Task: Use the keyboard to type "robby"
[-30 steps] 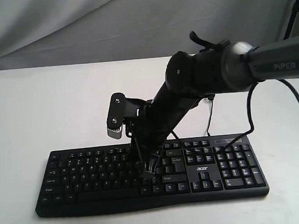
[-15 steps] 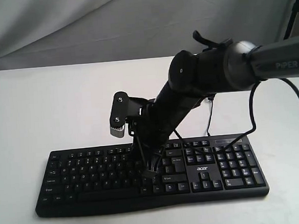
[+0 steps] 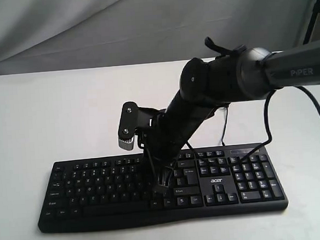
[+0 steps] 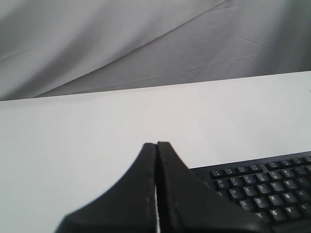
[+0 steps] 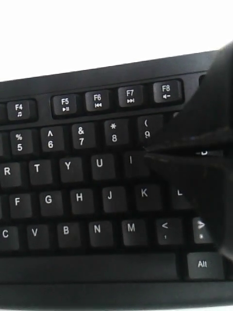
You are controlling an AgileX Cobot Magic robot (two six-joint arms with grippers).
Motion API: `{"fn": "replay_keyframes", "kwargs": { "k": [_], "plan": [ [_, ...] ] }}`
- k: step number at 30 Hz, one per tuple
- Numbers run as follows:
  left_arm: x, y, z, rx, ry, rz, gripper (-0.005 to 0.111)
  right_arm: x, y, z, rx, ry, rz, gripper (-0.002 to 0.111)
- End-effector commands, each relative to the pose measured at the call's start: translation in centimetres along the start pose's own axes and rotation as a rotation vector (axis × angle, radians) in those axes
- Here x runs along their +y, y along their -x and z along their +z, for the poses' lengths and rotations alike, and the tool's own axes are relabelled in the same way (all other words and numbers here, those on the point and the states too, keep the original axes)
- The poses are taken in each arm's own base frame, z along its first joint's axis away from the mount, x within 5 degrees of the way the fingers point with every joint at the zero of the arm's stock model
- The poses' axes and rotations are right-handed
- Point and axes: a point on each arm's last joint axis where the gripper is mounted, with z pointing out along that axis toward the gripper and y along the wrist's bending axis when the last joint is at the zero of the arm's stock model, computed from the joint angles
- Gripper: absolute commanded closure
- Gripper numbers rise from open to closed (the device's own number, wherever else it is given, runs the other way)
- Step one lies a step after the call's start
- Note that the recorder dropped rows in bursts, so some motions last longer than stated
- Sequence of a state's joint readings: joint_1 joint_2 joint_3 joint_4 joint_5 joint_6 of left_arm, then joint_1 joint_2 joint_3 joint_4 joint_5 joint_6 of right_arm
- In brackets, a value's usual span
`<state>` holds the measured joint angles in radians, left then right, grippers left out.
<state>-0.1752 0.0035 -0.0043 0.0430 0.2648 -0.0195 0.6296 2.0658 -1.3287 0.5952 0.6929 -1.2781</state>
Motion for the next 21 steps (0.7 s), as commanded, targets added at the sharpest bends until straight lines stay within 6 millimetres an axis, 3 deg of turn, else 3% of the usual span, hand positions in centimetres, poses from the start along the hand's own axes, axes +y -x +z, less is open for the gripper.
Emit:
{"fn": "replay_keyframes", "kwargs": {
  "k": [1,21],
  "plan": [
    [-0.02,-0.07,0.01,-0.005,-0.004,0.003,0.107,0.17,0.01,0.00,-0.004,0.006,-0.004,0.108],
    [-0.02,-0.07,0.01,-0.005,-0.004,0.003,0.107,0.36,0.07,0.24,0.007,0.008,-0.026,0.108]
  ]
}}
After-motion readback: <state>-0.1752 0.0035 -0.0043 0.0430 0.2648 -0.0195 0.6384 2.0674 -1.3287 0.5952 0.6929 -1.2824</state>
